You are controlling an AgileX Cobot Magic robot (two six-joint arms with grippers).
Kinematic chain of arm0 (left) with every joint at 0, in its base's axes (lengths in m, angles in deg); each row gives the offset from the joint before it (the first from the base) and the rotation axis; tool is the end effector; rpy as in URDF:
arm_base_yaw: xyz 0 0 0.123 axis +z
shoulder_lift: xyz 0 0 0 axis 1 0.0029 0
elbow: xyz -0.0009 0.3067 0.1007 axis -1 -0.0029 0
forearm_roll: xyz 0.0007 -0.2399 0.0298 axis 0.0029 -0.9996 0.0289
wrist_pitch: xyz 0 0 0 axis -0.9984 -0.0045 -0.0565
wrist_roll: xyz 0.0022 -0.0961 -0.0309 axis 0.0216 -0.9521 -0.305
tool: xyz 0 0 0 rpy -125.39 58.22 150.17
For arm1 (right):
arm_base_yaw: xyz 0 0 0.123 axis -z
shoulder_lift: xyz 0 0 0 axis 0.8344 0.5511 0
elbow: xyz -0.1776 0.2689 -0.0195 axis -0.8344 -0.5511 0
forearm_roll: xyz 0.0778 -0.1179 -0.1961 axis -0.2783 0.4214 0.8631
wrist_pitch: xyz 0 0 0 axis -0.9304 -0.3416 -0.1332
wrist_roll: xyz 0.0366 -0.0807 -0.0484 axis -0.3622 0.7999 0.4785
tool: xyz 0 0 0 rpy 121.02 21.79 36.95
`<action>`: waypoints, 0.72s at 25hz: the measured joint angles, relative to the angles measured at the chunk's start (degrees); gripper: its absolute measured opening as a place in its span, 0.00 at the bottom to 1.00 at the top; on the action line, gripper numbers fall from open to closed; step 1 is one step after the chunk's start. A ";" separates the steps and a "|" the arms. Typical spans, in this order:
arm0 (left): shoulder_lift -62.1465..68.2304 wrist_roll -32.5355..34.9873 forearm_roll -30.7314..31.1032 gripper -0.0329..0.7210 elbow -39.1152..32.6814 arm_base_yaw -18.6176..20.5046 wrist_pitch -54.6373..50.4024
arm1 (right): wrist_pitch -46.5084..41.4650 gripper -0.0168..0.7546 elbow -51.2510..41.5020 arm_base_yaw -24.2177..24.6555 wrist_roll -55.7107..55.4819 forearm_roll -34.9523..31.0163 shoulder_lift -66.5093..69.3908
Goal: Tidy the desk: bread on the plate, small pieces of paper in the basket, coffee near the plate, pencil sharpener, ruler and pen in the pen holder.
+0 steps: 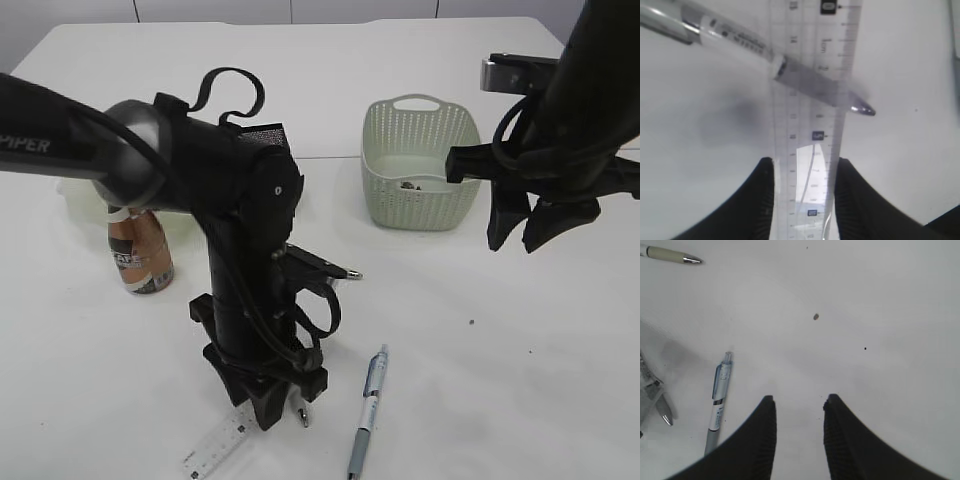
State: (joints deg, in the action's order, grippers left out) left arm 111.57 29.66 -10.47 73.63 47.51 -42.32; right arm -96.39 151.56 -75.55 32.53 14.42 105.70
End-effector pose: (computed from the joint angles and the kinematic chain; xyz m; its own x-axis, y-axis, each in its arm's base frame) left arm 0.2883 -0.2777 0.1478 -0.7762 0.6138 0.1440 0.6057 0.7894 -0.1001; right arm 0.3093 0.1079 0.3044 -0.9798 0.0947 -0.1763 0.0791 0.9924 0.0938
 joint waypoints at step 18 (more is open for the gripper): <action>-24.16 -6.35 6.23 0.38 -15.54 0.00 15.67 | 0.00 0.34 0.00 0.00 0.00 0.29 0.00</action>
State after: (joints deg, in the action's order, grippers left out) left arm 87.42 23.31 -4.24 58.08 47.51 -26.65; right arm -96.39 151.56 -75.55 32.53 14.71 105.70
